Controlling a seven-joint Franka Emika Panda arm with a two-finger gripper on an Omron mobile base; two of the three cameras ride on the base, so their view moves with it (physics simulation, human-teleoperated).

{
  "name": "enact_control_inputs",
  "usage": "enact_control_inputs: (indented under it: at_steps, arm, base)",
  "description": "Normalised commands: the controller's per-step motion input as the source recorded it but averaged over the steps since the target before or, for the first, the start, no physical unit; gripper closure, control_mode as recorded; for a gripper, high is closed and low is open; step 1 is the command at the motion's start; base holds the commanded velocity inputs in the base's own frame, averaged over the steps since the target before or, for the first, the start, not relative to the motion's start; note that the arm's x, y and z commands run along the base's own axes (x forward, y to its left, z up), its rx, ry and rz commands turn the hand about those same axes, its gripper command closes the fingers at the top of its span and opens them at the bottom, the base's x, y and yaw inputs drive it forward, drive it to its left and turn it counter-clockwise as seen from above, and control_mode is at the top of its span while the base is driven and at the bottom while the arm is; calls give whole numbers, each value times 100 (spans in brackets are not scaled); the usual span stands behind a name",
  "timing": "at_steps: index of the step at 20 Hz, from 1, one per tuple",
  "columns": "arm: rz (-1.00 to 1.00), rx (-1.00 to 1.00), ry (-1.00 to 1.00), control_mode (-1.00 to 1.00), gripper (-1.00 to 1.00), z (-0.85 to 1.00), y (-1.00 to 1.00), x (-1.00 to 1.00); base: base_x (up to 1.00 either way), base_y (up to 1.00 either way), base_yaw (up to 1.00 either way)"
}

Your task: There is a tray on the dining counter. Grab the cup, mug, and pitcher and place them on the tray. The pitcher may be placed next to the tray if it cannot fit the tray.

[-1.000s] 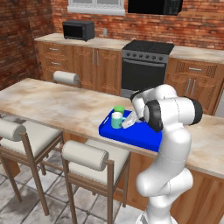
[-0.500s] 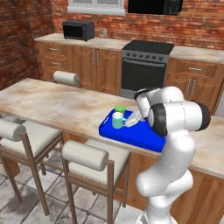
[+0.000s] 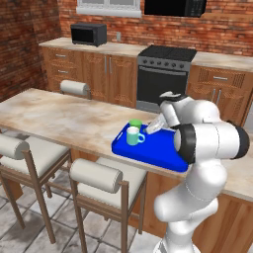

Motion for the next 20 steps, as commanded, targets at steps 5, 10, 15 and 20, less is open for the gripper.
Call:
enact_control_inputs:
  at_steps: [5,10,15,20]
  arm:
    - [-10,0,5,-100,-100,60,-13,-33]
    - [-17,-1,8,-100,-100,63,-1,-38]
    - [-25,-2,11,-100,-100,66,0,-37]
    - [-29,-3,10,-100,-100,66,0,-35]
  base:
    - [0,0,0]
    - [0,0,0]
    - [0,0,0]
    - [0,0,0]
